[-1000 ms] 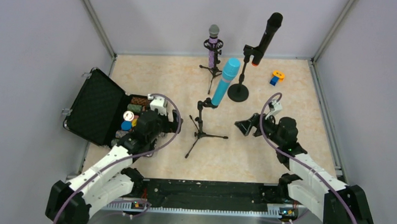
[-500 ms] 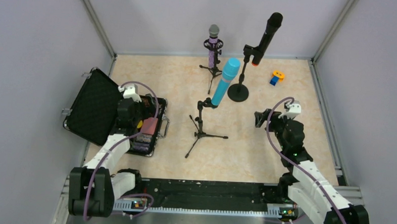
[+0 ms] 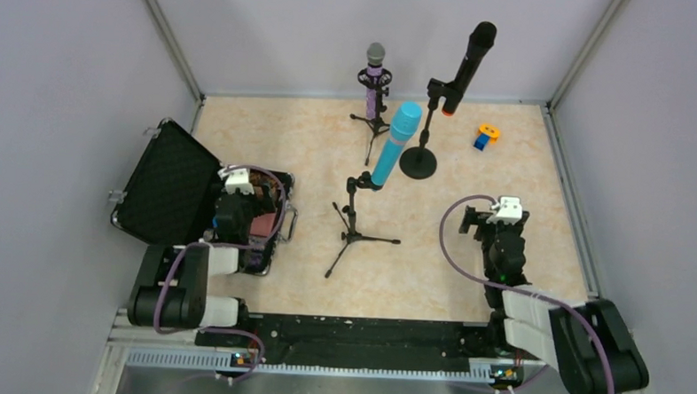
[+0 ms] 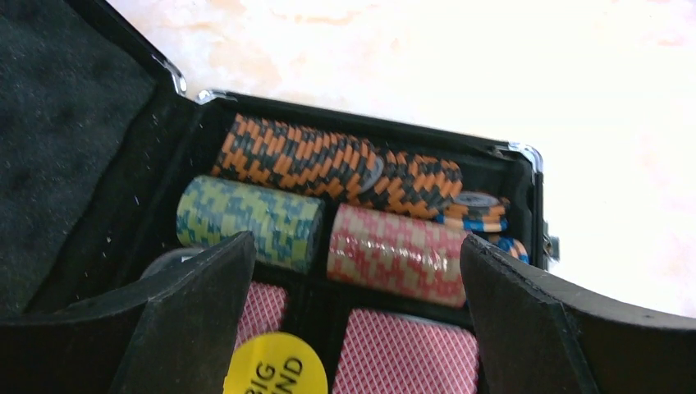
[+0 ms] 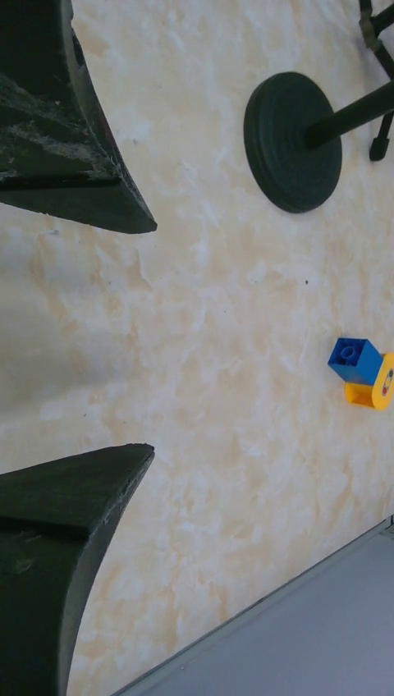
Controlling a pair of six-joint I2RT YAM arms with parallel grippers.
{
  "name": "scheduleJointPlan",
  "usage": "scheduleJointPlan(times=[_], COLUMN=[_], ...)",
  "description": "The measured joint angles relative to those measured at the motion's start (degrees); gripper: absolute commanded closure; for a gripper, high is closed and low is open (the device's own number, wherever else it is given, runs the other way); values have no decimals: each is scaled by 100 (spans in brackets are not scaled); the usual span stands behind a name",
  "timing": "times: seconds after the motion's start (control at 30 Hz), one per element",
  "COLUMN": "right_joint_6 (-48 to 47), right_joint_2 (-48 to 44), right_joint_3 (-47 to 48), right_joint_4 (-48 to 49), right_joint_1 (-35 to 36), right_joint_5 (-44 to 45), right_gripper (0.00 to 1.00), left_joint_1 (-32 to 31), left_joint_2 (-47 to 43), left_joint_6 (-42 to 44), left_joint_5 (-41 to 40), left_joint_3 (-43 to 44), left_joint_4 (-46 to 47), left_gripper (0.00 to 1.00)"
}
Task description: Attach the microphones to the stand
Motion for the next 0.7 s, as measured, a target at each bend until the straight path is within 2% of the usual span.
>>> scheduleJointPlan(times=[0.13, 0.27, 0.47, 0.7], right_joint_6=[-306, -420, -415, -400], right_joint_2=[1355, 2804, 2765, 2765], right_joint_3=[13, 101, 260, 275], right_joint_4=[1252, 2328, 2638, 2767], right_joint_1=[-37, -179, -315, -323], right_joint_5=[66, 258, 278, 299], right_gripper=[2, 1, 1, 1], left_joint_1=[2, 2, 107, 160], left_joint_2=[828, 852, 846, 833], left_joint_6=[133, 136, 140, 142], left_joint_5=[-146, -345, -407, -402], left_joint_3=[-59, -173, 249, 280], left_joint_4=[1270, 1410, 1191, 942], left_gripper=[1, 1, 1, 1])
